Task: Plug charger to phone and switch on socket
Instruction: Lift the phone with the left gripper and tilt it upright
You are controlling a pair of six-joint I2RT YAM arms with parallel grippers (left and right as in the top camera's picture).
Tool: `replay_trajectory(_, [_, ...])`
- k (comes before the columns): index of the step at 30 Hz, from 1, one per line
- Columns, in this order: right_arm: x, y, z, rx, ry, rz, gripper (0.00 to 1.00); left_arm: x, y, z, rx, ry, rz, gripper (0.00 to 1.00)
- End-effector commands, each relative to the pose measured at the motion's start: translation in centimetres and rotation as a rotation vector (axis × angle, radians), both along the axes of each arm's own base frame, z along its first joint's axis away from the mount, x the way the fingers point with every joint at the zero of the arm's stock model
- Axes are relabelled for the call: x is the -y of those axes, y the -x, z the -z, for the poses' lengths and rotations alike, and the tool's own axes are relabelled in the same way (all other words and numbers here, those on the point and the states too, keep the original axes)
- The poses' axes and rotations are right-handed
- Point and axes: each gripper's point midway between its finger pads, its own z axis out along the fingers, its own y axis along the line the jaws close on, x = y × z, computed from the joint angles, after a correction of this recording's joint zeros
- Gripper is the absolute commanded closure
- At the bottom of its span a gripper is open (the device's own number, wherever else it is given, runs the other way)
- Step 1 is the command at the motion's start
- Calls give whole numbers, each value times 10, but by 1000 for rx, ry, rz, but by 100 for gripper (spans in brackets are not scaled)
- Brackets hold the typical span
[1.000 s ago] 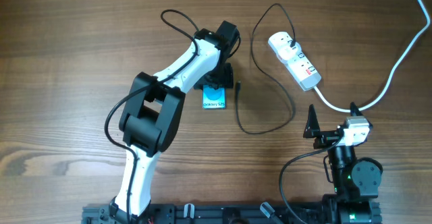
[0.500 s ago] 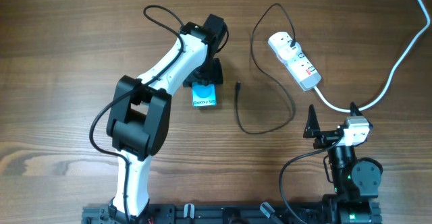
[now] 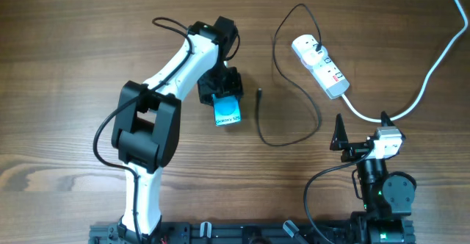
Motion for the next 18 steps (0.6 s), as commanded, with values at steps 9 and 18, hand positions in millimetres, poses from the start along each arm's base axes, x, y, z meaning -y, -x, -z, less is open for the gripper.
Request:
replay_trajectory(9, [1, 0, -1, 5, 16, 6, 0, 49, -7, -87, -203, 729, -192, 34])
replay_trajectory(18, [1, 0, -1, 5, 17, 6, 0, 46, -33, -154, -226, 1165, -232, 34])
